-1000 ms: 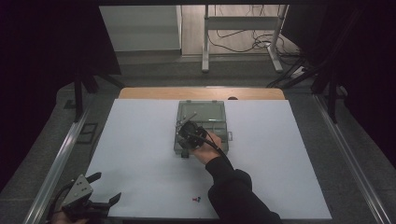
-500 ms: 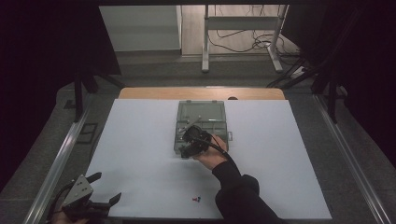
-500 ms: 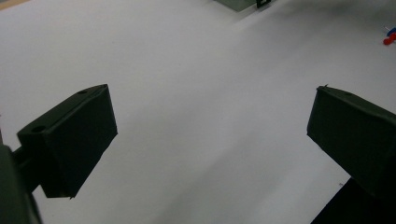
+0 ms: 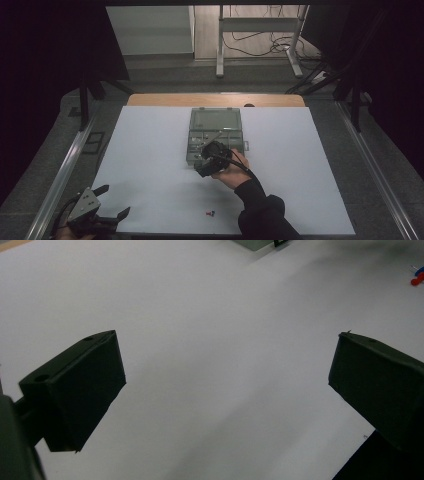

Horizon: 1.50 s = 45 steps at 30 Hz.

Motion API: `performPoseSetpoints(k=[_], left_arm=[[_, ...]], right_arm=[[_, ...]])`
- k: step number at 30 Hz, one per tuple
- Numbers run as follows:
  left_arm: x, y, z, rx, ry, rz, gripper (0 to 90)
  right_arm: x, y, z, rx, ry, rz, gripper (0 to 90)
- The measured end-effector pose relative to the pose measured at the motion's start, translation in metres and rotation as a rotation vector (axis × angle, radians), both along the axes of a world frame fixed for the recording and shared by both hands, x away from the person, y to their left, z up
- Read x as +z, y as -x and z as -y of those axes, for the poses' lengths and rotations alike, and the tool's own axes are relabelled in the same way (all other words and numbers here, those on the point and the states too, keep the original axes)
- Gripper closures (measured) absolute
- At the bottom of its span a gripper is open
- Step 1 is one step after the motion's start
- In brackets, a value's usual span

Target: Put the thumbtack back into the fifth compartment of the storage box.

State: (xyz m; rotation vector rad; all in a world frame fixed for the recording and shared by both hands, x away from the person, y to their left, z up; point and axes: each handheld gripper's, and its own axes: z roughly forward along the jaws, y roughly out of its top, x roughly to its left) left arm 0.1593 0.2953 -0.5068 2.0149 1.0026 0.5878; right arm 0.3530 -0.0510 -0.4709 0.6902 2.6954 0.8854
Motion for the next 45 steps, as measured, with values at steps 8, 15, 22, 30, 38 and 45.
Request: performPoseSetpoints(k=[8, 15, 22, 30, 38, 45], left_arm=[[0.0, 0.0, 0.0, -0.003, -0.002, 0.001, 2.0], [0.0, 0.0, 0.001, -0.01, -0.011, 0.007, 2.0], [0.0, 0.0, 0.002, -0.014, -0.021, 0.006, 2.0], [0.0, 0.0, 0.003, -0.015, -0.018, 0.007, 2.0], [0.0, 0.001, 0.003, -0.018, -0.021, 0.01, 2.0], [0.0, 0.001, 0.004, -0.02, -0.022, 0.012, 2.0]], right_arm=[[-0.003, 0.008, 0.006, 0.001, 0.007, 0.0, 10.9], [-0.003, 0.014, 0.01, 0.002, 0.015, 0.018, 1.1], [-0.003, 0.024, 0.016, -0.021, 0.028, 0.001, 0.4], [0.001, 0.035, 0.024, -0.048, 0.023, -0.03, 0.4], [0.004, 0.047, 0.022, -0.019, 0.036, -0.046, 4.1], [0.002, 0.058, 0.022, -0.012, 0.061, -0.044, 10.4]])
